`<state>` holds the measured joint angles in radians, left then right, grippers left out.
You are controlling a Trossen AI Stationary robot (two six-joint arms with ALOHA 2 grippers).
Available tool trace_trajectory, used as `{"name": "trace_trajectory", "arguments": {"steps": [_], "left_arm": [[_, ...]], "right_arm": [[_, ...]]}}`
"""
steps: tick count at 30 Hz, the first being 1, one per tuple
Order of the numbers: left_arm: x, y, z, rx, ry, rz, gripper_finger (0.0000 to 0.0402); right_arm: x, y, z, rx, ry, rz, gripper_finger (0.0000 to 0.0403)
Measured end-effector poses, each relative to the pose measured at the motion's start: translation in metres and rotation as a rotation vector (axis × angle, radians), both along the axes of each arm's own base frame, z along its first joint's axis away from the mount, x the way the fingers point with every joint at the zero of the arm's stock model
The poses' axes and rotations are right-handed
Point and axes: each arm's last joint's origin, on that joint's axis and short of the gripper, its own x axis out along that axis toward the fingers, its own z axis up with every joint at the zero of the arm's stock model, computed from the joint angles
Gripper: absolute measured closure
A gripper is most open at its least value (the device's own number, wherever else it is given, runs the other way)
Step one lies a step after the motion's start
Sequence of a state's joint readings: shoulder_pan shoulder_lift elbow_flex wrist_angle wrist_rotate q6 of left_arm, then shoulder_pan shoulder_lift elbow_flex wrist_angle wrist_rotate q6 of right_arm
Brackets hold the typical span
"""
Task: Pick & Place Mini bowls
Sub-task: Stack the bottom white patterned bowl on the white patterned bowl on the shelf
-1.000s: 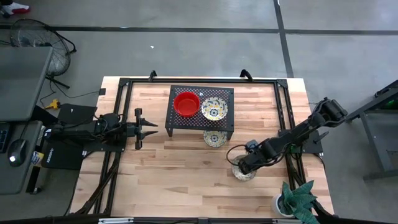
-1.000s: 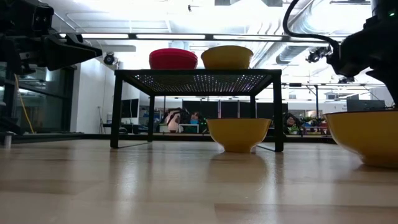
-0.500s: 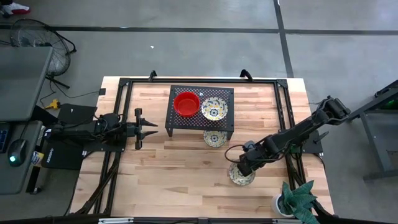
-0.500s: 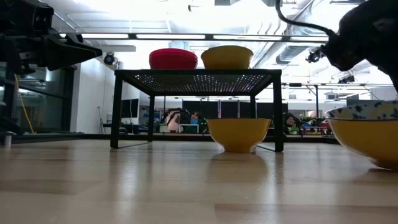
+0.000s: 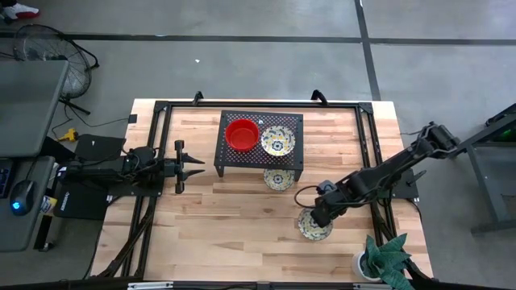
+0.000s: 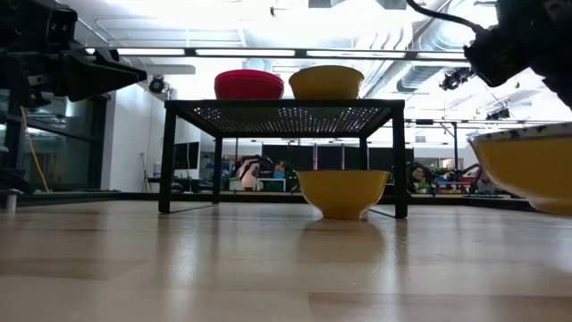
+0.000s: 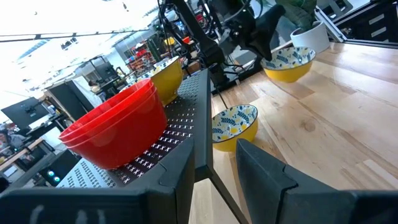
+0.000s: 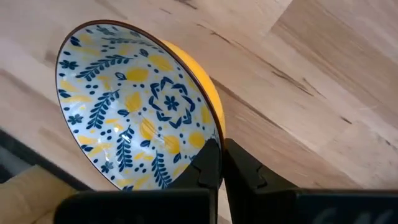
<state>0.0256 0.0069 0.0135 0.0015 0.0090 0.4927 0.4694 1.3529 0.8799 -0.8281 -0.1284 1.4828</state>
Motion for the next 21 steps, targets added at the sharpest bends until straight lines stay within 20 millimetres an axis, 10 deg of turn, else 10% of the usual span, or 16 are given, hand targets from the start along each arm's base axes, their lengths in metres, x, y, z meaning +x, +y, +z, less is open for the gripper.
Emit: {"name": "trace_trajectory", "arguments": {"steps": [9,21], "left_arm": [[0.0,0.0,0.0,0.0,0.0,0.0,0.0289],[0.0,0.0,0.0,0.0,0.0,0.0,0.0289]], "right_arm": [[-0.007,-0.004,0.022,0.042,-0.114,0.023,0.0403],[-0.008,-0.028,0.1,-0.086,-0.204,0.108,0.0403]]}}
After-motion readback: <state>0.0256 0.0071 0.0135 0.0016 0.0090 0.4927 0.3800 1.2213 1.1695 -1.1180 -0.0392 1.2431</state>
